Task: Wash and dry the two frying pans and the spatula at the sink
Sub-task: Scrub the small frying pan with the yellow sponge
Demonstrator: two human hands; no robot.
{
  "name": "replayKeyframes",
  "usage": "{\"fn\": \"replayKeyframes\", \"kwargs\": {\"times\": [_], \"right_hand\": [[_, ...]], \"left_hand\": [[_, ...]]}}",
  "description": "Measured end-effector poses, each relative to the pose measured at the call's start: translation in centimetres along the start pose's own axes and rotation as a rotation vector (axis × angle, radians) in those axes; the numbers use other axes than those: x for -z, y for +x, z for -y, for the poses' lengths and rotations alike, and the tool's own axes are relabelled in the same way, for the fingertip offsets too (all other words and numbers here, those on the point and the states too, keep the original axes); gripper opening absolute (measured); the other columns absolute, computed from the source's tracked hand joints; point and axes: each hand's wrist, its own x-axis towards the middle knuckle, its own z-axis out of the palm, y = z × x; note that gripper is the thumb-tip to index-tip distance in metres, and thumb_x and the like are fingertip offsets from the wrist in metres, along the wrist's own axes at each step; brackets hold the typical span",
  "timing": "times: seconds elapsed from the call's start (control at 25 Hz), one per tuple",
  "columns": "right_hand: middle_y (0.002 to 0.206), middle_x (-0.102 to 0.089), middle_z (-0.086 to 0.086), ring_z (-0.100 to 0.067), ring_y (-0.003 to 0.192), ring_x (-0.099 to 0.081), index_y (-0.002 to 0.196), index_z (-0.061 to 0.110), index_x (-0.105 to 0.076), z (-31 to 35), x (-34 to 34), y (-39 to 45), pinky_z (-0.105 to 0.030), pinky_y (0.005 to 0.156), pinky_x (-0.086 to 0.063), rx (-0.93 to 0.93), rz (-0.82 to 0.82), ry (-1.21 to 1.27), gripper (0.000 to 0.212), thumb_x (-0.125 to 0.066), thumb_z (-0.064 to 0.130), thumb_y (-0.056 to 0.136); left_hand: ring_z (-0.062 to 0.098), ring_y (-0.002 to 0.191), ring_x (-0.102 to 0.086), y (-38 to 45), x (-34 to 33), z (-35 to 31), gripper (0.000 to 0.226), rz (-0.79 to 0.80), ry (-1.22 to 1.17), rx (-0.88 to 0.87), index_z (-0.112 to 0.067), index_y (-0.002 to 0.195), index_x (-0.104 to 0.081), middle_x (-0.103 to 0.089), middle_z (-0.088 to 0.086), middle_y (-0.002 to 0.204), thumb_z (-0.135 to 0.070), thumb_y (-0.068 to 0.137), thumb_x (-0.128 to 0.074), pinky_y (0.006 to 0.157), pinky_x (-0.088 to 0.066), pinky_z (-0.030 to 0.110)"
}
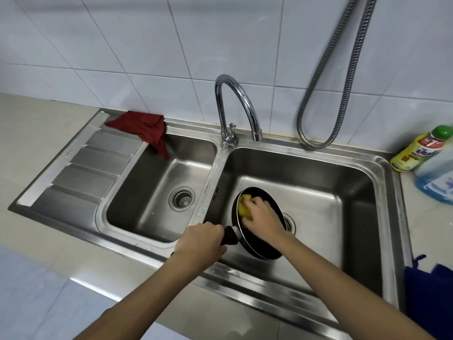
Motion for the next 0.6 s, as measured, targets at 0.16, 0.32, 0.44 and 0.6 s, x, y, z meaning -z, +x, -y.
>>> {"fn": "replayKeyframes", "kwargs": {"times": [0.16, 0.32, 0.44, 0.6], "right_hand": [[0.131, -0.048, -0.012, -0.034, 0.115, -0.046, 0.139, 0.025, -0.039, -3.3, 1.4, 0.5, -0.041, 0.093, -0.039, -0.246, 0.033, -0.322, 0.055, -0.052, 0.043, 0.089], [0.117, -0.063, 0.001, -0.022, 0.109, -0.055, 0.117, 0.035, -0.063, -3.8, 3.4, -3.1, -0.028, 0.089, -0.043, -0.234, 0.319, 0.157, 0.04, -0.052, 0.042, 0.08], [0.102, -0.065, 0.007, -0.012, 0.099, -0.058, 0.109, 0.038, -0.066, -3.6, 3.5, -5.5, -0.015, 0.078, -0.044, -0.207, 0.078, 0.76, 0.029, -0.056, 0.028, 0.084], [0.113, -0.06, 0.002, -0.013, 0.107, -0.056, 0.134, 0.037, -0.051, -6.0, 2.3, -6.5, -0.032, 0.093, -0.048, -0.284, -0.617, 0.739, 0.041, -0.053, 0.035, 0.092]], "left_hand": [[0.029, 0.088, -0.063, 0.9, 0.8, 1.2, 0.027, -0.004, -0.123, 0.069, -0.013, 0.097, -0.056, -0.062, 0.007, 0.093, -0.037, 0.086, -0.059, 0.064, -0.038, 0.033], [0.025, 0.084, -0.06, 1.9, -0.5, 2.4, 0.033, 0.01, -0.294, 0.136, -0.015, 0.101, -0.055, -0.06, 0.002, 0.091, -0.043, 0.084, -0.06, 0.066, -0.041, 0.033], [0.016, 0.07, -0.055, 2.6, -2.4, 2.3, 0.031, 0.103, -0.533, 0.15, -0.019, 0.103, -0.052, -0.057, -0.004, 0.083, -0.039, 0.084, -0.064, 0.059, -0.041, 0.028], [0.008, 0.042, -0.046, 2.7, -3.7, 1.9, 0.013, 0.304, -1.127, 0.209, -0.009, 0.092, -0.059, -0.051, 0.0, 0.06, -0.023, 0.094, -0.059, 0.039, -0.038, 0.02]]}}
